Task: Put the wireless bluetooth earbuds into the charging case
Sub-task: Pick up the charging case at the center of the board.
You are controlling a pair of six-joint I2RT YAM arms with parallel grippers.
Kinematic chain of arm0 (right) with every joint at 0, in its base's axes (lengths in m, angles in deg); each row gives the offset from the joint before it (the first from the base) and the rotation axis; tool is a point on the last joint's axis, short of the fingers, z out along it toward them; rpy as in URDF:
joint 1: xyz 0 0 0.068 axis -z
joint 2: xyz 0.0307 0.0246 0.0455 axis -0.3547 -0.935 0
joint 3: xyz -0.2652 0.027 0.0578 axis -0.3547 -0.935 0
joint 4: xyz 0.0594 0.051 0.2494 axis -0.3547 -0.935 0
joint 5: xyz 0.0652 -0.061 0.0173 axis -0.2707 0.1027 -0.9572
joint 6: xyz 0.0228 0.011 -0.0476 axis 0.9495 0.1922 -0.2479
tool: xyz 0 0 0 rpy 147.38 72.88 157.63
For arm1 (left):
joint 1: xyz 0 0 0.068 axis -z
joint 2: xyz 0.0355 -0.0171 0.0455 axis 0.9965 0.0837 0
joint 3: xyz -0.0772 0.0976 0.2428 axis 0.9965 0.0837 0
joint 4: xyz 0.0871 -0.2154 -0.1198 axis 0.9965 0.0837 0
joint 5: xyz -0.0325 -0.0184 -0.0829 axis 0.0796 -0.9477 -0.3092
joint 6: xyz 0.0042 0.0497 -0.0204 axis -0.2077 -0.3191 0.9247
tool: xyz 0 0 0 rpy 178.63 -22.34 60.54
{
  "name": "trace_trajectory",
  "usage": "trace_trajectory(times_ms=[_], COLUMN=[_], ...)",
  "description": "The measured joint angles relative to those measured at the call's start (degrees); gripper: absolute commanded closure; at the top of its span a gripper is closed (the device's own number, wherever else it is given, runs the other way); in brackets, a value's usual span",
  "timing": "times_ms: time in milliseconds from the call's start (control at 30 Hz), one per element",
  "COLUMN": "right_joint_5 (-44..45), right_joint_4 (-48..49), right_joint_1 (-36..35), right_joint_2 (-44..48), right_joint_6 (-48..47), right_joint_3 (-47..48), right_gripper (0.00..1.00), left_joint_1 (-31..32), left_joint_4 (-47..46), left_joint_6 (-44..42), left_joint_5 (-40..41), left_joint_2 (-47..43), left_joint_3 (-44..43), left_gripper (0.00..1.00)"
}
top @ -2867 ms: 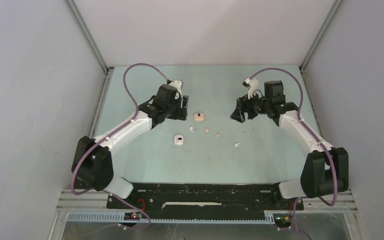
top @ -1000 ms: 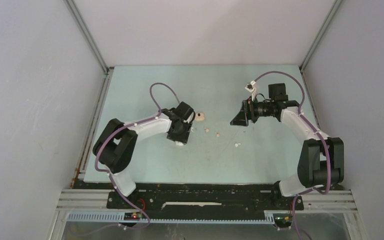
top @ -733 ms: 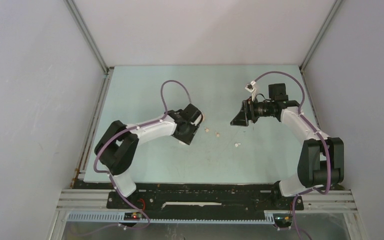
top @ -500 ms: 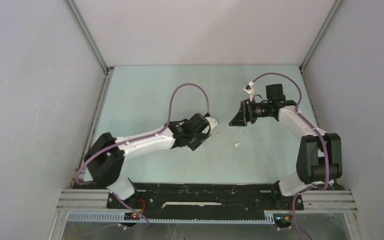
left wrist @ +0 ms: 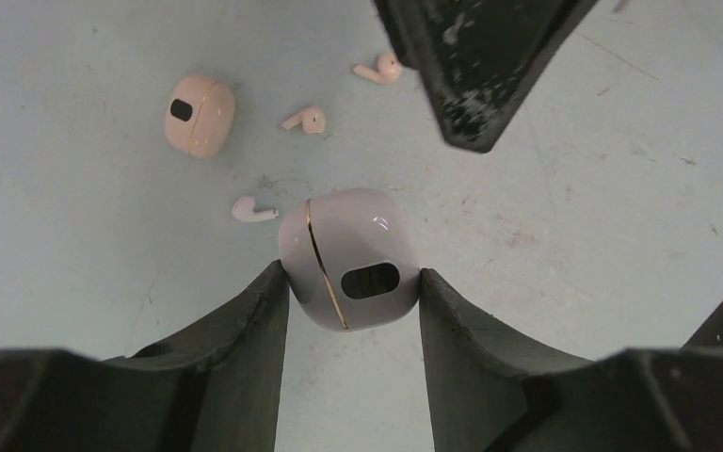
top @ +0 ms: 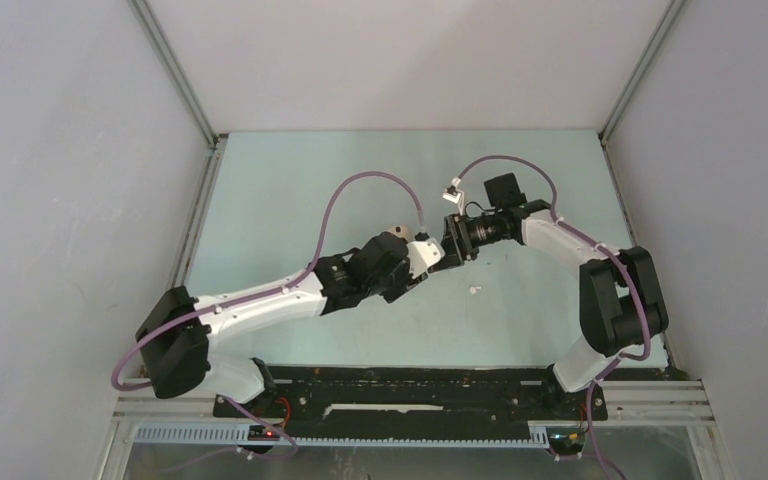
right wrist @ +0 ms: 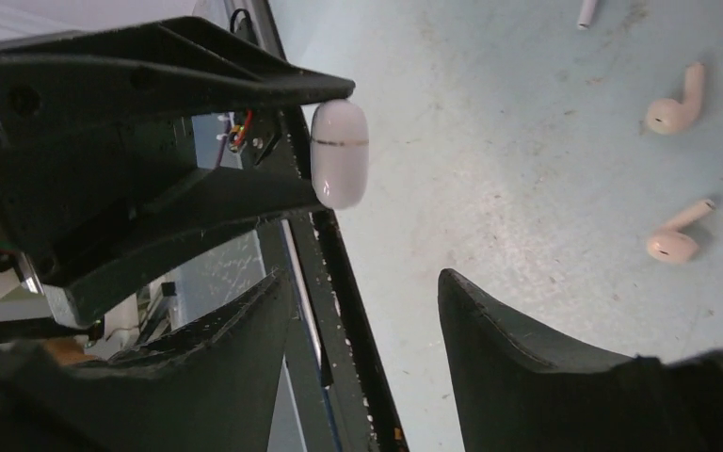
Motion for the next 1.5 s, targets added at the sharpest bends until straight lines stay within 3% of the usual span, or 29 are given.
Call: trace_trajectory(times_ms=[467,633,833,933,1100,1167,1300,1400,1500], right_joint_5=[-1.20,-1.27,-3.17,-4.02,-5.95,-7.34,-9.70,-10.19,-10.25], right_joint_4=[0.33,0.39,0.11,-0.87,-2.08,-2.71,-3.45,-1.81,3.58], right_joint_1=[-5.18,-6.14,-6.14,-5.88,-4.74,-3.23,5.14,10.82,12.55], right_joint_2=[-3.17,-3.58,-4.57,-5.42,-5.57,-5.38,-2.62,1.38,8.31], right_joint_6=[1.92,1.97,2.40,1.97,0.00,-0.35,-1.25,-1.07,0.70], right_joint_3=[1.51,2.19,2.36,3.04,3.28,3.28,3.28,2.91,0.20], right_gripper=[0.45,0.58,0.81,0.91,0.95,0.96,0.96,0.96,0.96], left_joint_1=[2.47,3.10,3.26,3.41,3.61,2.62,-3.39,-8.74,-11.80], left_joint_4=[-1.81,-1.81,-1.53,-1.68,-2.40,-3.63,-11.45,-23.17,-43.39], left_joint_6=[-2.64,-2.84,-3.26,-3.61,-1.70,1.27,10.84,21.92,36.33], left_joint_5=[-4.48,-4.66,-4.33,-3.78,-2.12,-2.14,-7.74,-13.27,-19.08], left_joint_2=[-0.70,-0.50,-0.37,-0.37,-0.46,-0.92,-6.27,-10.54,-9.18], left_joint_3=[0.17,0.17,0.17,0.17,0.17,0.22,4.50,10.82,17.84], left_gripper=[0.64,0.65,0.63,0.52,0.34,0.26,0.24,0.25,0.31])
